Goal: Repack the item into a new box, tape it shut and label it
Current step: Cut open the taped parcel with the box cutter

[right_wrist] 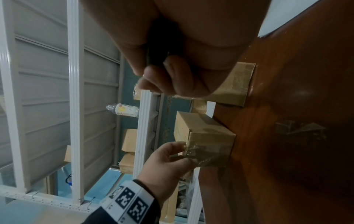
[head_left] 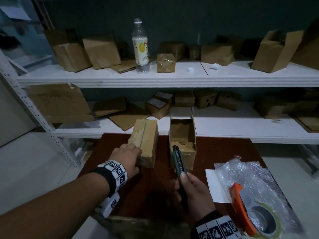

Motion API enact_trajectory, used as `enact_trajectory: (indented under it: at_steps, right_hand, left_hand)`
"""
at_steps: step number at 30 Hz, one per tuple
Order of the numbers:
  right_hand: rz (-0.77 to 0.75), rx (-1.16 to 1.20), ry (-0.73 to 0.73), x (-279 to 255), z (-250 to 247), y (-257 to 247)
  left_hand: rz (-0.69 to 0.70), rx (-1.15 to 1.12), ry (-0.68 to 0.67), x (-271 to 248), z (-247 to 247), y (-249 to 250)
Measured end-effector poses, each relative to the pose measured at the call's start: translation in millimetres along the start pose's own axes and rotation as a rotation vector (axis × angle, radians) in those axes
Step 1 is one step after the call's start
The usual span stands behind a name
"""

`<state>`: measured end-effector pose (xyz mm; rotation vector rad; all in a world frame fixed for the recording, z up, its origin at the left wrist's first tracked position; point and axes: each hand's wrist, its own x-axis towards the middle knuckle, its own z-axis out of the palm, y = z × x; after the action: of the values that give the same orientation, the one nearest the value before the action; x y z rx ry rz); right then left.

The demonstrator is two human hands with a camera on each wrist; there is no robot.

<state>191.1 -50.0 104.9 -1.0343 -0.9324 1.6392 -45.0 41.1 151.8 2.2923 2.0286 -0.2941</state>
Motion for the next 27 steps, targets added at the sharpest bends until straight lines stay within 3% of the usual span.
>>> enact_trajectory:
  at_steps: [7, 11, 13, 18, 24, 27]
  right_hand:
    - [0.017, -0.098, 0.069, -16, -6, -13]
    - [-0.003, -0.124, 0.120, -19, -12, -18]
    - [0.002, -0.118, 0.154, -17, -13, -21]
    - [0.030, -0.108, 0.176, -12, -16, -25]
    - [-0.004, -0.029, 0.144, -14, -10, -22]
    - [0.001, -0.047, 0.136, -17, -10, -20]
  left_hand:
    - [0.002, -0.125, -0.024, 16, -2, 6]
    - [-0.014, -0.091, -0.135, 27, -13, 11]
    - [0.022, -0.042, -0.124, 26, -13, 14]
    - [0.114, 0.030, -0.059, 3, 1, 30]
    - [0.093, 0.012, -0.116, -25, 4, 56]
    - [0.115, -0.064, -0.074, -44, 3, 69]
